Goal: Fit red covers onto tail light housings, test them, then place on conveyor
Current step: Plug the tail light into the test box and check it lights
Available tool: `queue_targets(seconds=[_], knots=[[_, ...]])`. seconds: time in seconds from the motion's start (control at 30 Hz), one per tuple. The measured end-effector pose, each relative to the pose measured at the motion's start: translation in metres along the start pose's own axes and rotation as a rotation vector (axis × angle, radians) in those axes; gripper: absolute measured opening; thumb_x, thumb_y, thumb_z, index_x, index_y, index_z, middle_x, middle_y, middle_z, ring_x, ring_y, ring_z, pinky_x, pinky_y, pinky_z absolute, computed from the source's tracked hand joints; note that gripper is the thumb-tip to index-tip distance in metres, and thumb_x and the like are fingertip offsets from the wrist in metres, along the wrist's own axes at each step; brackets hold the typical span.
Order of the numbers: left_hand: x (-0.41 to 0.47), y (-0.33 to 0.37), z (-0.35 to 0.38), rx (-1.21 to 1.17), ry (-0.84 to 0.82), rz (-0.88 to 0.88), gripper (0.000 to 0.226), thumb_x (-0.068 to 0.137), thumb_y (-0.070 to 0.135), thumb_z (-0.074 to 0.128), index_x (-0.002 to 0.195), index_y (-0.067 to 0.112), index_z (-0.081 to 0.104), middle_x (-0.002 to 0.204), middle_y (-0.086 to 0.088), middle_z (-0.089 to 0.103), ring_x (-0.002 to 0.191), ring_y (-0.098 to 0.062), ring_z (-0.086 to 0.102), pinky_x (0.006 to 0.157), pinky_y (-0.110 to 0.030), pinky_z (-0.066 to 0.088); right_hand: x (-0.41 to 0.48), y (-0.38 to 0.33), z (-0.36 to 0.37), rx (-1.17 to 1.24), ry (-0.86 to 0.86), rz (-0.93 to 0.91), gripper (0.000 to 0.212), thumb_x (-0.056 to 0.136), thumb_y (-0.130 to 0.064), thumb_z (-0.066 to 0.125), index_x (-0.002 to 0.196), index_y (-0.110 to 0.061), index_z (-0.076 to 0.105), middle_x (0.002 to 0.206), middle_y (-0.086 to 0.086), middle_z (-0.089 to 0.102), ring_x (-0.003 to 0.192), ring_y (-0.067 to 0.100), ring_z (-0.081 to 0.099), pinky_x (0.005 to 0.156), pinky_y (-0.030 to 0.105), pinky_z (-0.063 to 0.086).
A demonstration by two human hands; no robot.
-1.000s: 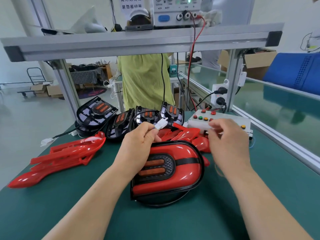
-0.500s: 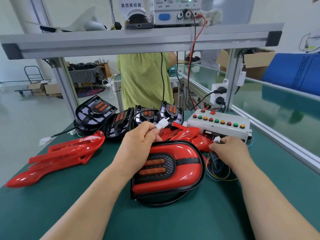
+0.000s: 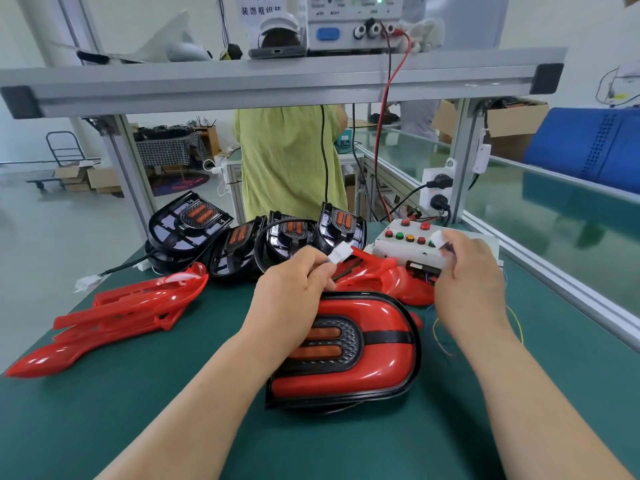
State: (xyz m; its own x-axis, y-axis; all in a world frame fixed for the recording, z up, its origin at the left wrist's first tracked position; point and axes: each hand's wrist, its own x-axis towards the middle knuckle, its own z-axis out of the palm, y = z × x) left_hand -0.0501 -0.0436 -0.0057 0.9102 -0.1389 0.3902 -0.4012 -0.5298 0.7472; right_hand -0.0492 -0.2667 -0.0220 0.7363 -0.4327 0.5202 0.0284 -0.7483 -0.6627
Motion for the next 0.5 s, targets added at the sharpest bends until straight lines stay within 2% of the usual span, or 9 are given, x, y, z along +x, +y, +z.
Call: queue_targets(seconds=[0.1,0.17,0.23,0.3,0.4,0.5], knots=[[-0.002,0.000,0.002,0.001,-0.016,0.019,0.017,0.100,0.035,0.052,0.089,0.036,0.065,0.085,0.021,0.070,0.071,0.008,0.057,0.067,-0.021,0.039,-0.009,-0.012,0.001,0.162,-0.127,-0.091,0.032,0.097,-0.017,0.059,0.129,-0.014,0.061,0.110,0.006,0.059,0.097,0.017,0.049,0.076,0.020,0.026],[-0.003,0.000,0.000,-0.050,-0.018,0.041,0.017,0.099,0.034,0.055,0.089,0.038,0.067,0.086,0.019,0.071,0.077,0.005,0.060,0.068,-0.019,0.043,-0.018,-0.022,0.004,0.236,-0.266,-0.170,0.031,0.093,-0.019,0.066,0.124,-0.020,0.066,0.105,-0.009,0.062,0.097,0.007,0.053,0.080,0.012,0.030],[-0.005,0.000,-0.004,-0.105,-0.032,0.080,0.018,0.098,0.031,0.057,0.092,0.043,0.068,0.086,0.016,0.072,0.084,0.001,0.064,0.071,-0.013,0.047,-0.022,-0.025,0.005,0.312,-0.374,-0.191,0.026,0.092,-0.020,0.067,0.114,-0.035,0.069,0.093,-0.020,0.066,0.092,-0.002,0.058,0.080,0.007,0.035],[-0.005,-0.001,-0.007,-0.121,-0.069,0.105,0.020,0.099,0.030,0.058,0.090,0.044,0.070,0.086,0.013,0.072,0.082,-0.002,0.066,0.070,-0.013,0.048,-0.021,-0.024,0.004,0.386,-0.460,-0.164,0.026,0.094,-0.024,0.064,0.105,-0.047,0.066,0.091,-0.018,0.070,0.092,-0.005,0.061,0.080,0.008,0.041],[-0.004,-0.002,-0.007,-0.113,-0.125,0.111,0.018,0.100,0.031,0.056,0.093,0.035,0.072,0.085,0.010,0.071,0.077,-0.004,0.065,0.069,-0.017,0.050,-0.018,-0.018,0.002,0.425,-0.546,-0.158,0.026,0.099,-0.027,0.057,0.115,-0.047,0.065,0.105,-0.025,0.068,0.100,-0.004,0.062,0.088,0.020,0.047],[-0.002,-0.004,-0.008,-0.057,-0.139,0.156,0.021,0.101,0.030,0.054,0.087,0.028,0.069,0.075,0.012,0.065,0.065,0.000,0.055,0.061,-0.013,0.042,-0.017,-0.013,0.002,0.437,-0.591,-0.163,0.034,0.101,-0.027,0.054,0.111,-0.059,0.060,0.104,-0.027,0.066,0.099,-0.005,0.060,0.087,0.022,0.045]])
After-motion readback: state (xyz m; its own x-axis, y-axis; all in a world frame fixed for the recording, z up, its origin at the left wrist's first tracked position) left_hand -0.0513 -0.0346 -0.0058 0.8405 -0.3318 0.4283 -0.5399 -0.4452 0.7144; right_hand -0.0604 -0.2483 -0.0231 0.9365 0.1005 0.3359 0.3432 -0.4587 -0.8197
